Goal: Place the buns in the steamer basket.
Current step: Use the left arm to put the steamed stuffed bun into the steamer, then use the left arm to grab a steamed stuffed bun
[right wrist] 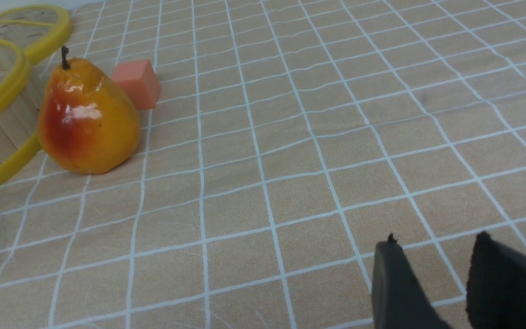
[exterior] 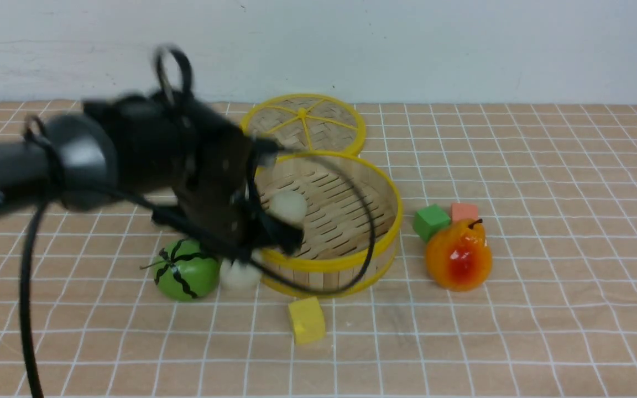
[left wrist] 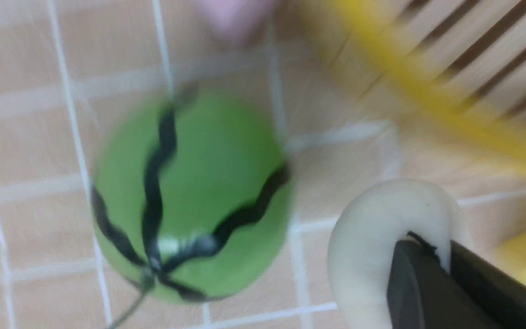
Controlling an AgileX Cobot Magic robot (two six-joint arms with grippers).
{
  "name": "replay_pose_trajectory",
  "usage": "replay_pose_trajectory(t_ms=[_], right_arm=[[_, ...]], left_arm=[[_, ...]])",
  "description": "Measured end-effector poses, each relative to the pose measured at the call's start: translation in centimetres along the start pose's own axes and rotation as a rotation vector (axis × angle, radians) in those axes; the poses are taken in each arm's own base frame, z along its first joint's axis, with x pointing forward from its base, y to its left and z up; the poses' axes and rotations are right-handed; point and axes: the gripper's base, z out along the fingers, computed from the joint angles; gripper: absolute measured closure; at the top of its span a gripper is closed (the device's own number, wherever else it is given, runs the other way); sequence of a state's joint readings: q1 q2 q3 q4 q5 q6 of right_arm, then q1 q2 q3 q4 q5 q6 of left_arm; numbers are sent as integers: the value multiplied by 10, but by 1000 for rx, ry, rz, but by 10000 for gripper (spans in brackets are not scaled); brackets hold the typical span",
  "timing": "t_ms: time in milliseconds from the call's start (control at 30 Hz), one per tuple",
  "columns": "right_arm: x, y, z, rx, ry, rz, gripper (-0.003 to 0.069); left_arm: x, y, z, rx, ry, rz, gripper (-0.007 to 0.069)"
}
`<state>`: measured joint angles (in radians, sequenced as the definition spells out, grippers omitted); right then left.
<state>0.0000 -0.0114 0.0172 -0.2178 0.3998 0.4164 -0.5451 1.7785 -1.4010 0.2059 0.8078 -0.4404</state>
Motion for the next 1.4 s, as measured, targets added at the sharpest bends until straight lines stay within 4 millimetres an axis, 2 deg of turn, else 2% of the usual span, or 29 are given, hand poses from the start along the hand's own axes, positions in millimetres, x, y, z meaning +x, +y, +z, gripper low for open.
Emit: replay_pose_trajectory(t_ms=[33, 100, 167, 300, 367, 433, 467, 567, 600, 667, 767, 833, 867, 900, 1033, 1133, 1233, 1300, 1400], right_arm=[[0, 0, 0, 0, 0, 0, 418], [0, 0, 0, 0, 0, 0, 418], [0, 0, 0, 0, 0, 0, 418], [0, 0, 0, 0, 0, 0, 418], [0, 0, 0, 0, 0, 0, 418], [0, 0, 0, 0, 0, 0, 418], [0, 0, 0, 0, 0, 0, 418], [0, 0, 0, 0, 0, 0, 418], [0, 0, 0, 0, 0, 0, 418], [0, 0, 0, 0, 0, 0, 418], [0, 0, 0, 0, 0, 0, 418], [0, 0, 0, 0, 0, 0, 418], [0, 0, 0, 0, 0, 0, 418], [0, 0, 0, 0, 0, 0, 418], [0, 0, 0, 0, 0, 0, 418], [0, 0, 0, 0, 0, 0, 418], [0, 0, 0, 0, 0, 0, 418], [0, 0, 0, 0, 0, 0, 418], [0, 0, 0, 0, 0, 0, 418]], left_arm=[[-10, -3, -13, 38, -38, 8, 635], [-24, -11, -27, 115, -100, 15, 635], [-32, -18, -26, 175, -154, 25, 635], [-37, -26, -6, 223, -195, 25, 625], [-35, -30, 23, 218, -165, 23, 612], [-33, -31, 34, 214, -149, 20, 604], [-30, -33, 53, 209, -124, 6, 587], [-25, -36, 78, 207, -106, -22, 542], [-25, -36, 78, 207, -108, -22, 542], [-25, -37, 86, 212, -119, -38, 477], [-26, -37, 86, 214, -124, -43, 397], [-26, -37, 87, 214, -124, -43, 377], [-26, -37, 87, 214, -124, -44, 333], [-26, -37, 87, 214, -124, -44, 333], [-29, -37, 79, 205, -94, -37, 289], [-36, -35, 64, 176, -69, -5, 283], [-48, -31, 37, 132, -67, 36, 282], [-52, -29, 27, 112, -73, 53, 282], [-70, -17, -13, 16, -135, 124, 282]])
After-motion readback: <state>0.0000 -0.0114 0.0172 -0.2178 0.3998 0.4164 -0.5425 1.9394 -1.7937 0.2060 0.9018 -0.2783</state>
